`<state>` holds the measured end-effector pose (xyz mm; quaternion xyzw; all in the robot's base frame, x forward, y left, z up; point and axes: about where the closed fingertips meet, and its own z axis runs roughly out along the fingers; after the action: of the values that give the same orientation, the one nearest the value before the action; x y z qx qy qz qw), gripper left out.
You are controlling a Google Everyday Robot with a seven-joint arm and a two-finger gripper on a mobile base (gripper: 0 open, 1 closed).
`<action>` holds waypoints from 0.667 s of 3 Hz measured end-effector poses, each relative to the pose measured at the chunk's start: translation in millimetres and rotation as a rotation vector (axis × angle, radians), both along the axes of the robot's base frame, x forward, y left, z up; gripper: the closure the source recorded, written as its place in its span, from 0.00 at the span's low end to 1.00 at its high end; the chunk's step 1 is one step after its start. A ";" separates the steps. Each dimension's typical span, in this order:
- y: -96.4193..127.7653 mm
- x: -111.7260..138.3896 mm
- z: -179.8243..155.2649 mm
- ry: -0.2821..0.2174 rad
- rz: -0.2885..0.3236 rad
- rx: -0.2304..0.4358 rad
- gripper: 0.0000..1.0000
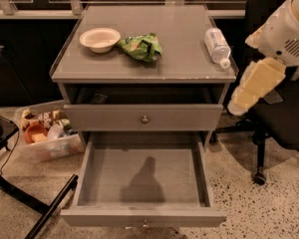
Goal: Place green rice chip bag into middle drawer
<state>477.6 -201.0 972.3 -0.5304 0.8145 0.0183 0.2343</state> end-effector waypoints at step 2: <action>51.6 83.3 25.2 -0.102 -0.195 0.303 0.00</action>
Offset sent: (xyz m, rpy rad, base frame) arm 0.1404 0.0790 0.0503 0.4816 -0.1719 -0.3198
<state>560.9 -149.4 997.5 -0.4079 0.8370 0.0912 0.3532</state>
